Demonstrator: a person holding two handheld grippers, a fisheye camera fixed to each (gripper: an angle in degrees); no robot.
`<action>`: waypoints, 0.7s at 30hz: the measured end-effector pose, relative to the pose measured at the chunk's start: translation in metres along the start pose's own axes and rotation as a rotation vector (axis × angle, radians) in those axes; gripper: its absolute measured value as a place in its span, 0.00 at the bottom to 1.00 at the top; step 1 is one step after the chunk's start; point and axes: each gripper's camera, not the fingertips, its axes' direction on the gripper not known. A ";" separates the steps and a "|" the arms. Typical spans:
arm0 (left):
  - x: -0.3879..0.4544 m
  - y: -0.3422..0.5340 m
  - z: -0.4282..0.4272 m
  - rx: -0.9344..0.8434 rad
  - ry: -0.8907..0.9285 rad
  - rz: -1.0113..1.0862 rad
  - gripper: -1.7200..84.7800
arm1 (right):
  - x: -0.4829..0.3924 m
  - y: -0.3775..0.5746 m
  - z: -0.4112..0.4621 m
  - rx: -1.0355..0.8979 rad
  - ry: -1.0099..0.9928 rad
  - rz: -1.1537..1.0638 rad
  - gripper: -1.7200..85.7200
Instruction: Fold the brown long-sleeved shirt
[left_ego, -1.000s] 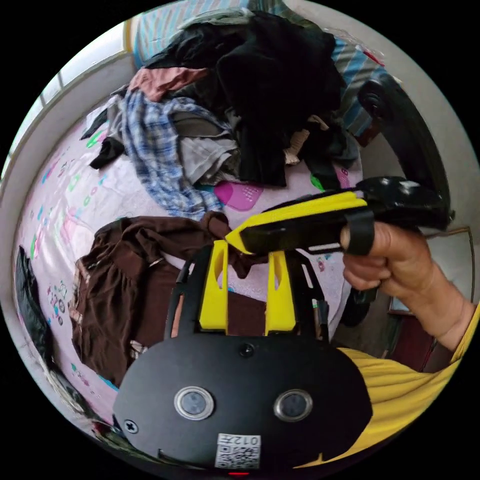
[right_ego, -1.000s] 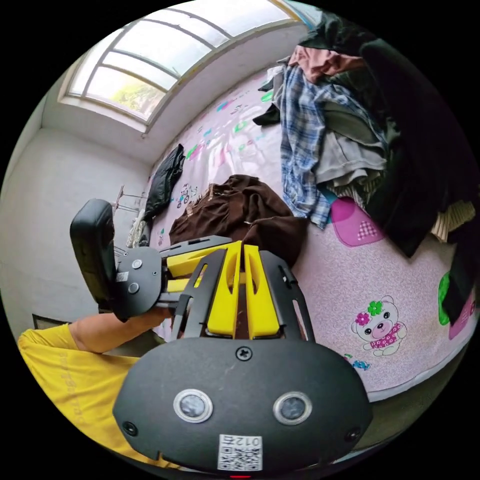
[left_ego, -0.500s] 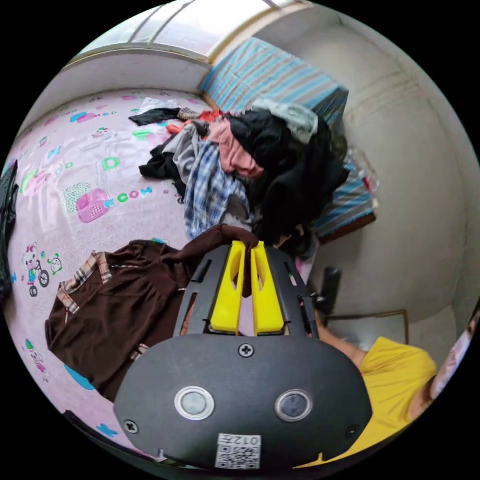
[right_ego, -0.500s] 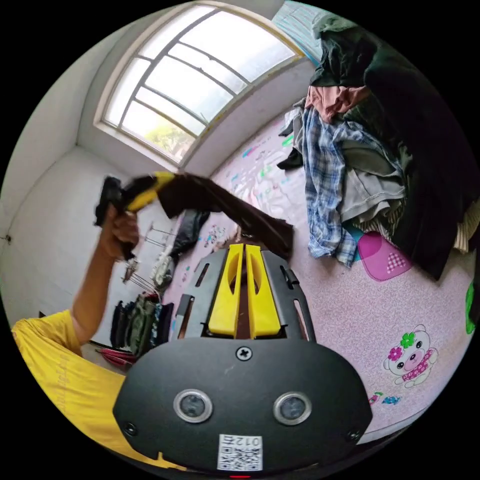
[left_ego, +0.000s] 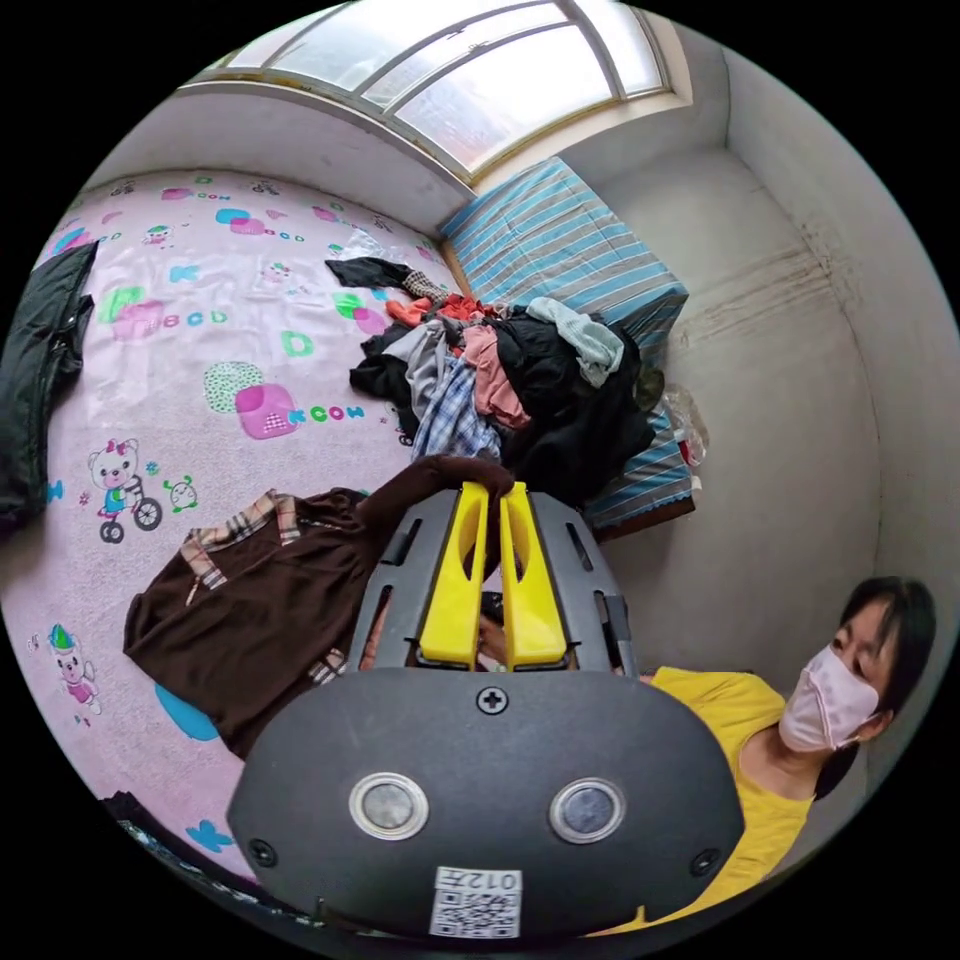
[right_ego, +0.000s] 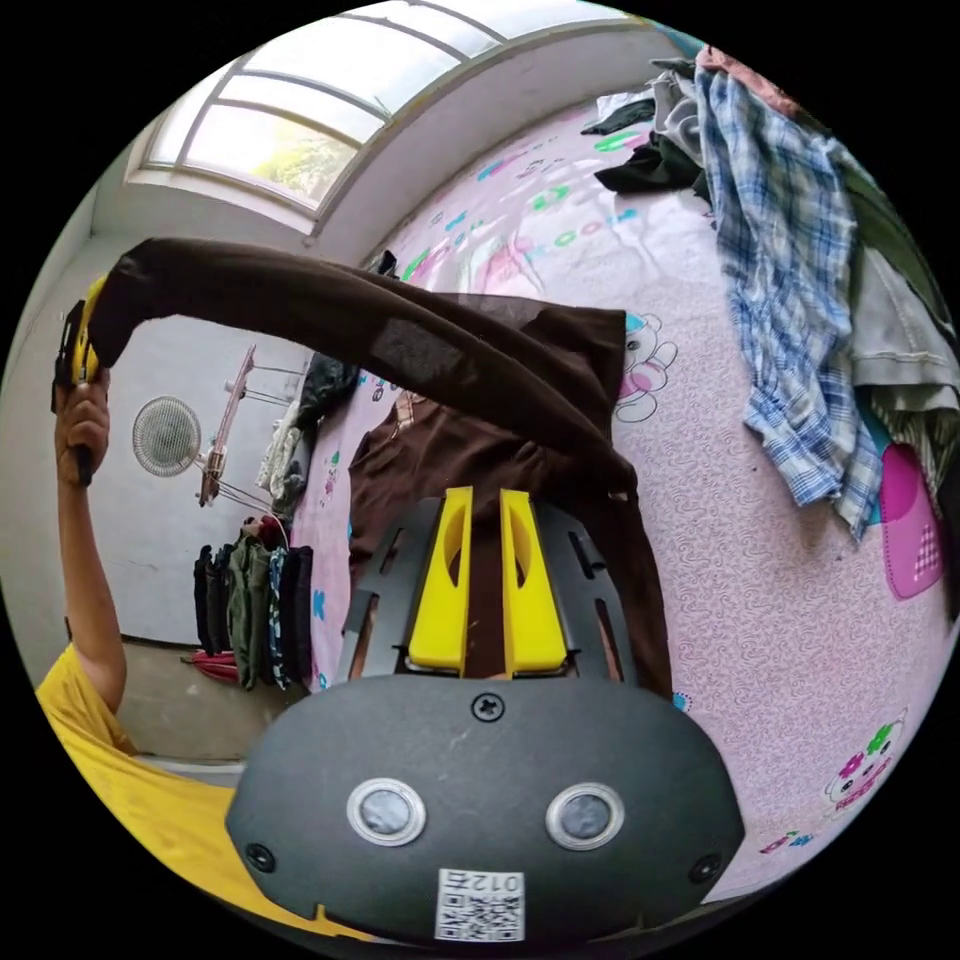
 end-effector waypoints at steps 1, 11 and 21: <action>-0.009 0.005 -0.009 -0.006 -0.003 -0.002 0.03 | -0.006 -0.003 0.008 -0.027 0.002 -0.014 0.05; -0.241 0.124 -0.061 -0.115 -0.007 -0.284 0.03 | -0.046 -0.080 0.016 -0.049 0.166 -0.065 0.05; -0.364 0.180 -0.097 -0.080 -0.025 -0.457 0.02 | -0.126 -0.264 0.069 -0.179 0.525 -0.403 0.09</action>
